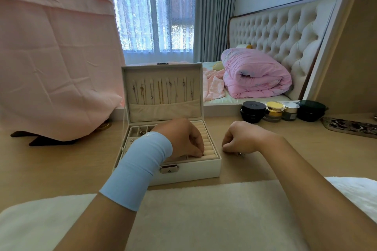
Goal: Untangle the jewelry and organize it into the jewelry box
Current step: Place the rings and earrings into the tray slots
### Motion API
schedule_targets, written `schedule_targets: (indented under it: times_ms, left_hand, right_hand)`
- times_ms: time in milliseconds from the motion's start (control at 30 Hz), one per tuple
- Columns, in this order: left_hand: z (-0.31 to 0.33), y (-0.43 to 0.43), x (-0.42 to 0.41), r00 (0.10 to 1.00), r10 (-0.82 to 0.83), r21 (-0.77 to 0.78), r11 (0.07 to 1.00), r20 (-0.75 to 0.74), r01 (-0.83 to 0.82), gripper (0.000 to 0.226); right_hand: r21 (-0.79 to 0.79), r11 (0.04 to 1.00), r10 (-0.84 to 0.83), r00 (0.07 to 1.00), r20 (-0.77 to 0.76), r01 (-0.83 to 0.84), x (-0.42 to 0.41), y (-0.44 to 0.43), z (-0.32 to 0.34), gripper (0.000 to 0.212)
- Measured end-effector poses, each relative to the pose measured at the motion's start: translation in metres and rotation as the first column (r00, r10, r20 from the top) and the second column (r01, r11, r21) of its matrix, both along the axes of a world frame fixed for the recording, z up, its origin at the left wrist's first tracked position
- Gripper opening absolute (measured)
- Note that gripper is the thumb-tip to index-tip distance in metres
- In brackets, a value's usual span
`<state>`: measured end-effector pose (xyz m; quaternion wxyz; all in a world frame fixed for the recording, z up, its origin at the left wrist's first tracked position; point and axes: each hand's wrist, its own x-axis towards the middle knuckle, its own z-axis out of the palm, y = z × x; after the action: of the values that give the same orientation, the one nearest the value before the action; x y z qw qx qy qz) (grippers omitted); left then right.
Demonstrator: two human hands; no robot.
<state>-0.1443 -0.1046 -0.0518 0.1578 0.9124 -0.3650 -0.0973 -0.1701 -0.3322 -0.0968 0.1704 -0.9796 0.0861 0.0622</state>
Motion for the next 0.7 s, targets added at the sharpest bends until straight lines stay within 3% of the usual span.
schedule_targets:
  times_ms: [167,300,400,533,700]
  left_hand:
    - [-0.001,0.001,0.003,0.998,-0.002,-0.03,1.0,-0.066,0.0,0.01]
    - [-0.001,0.004,0.005,0.996,-0.028,-0.078,0.997,-0.086,0.021,0.01]
    - [-0.003,0.007,0.008,0.995,-0.021,-0.226,0.974,-0.095,-0.001,0.01]
    - [-0.006,0.007,0.012,0.998,0.062,-0.49,0.869,-0.032,-0.069,0.012]
    - [-0.007,0.01,0.014,0.992,0.096,-0.565,0.816,-0.081,-0.125,0.013]
  right_hand:
    - [0.027,1.0,0.003,0.999,0.046,-0.004,0.001,0.002,0.0,0.017]
    - [0.151,0.987,0.027,0.993,0.118,-0.045,-0.006,0.005,0.015,0.017]
    - [0.226,0.97,0.038,0.976,0.213,-0.087,-0.015,0.016,0.034,0.016]
    - [0.314,0.93,0.077,0.939,0.334,-0.188,-0.021,0.039,0.051,0.016]
    - [0.336,0.91,0.091,0.908,0.409,-0.243,-0.02,0.055,0.053,0.01]
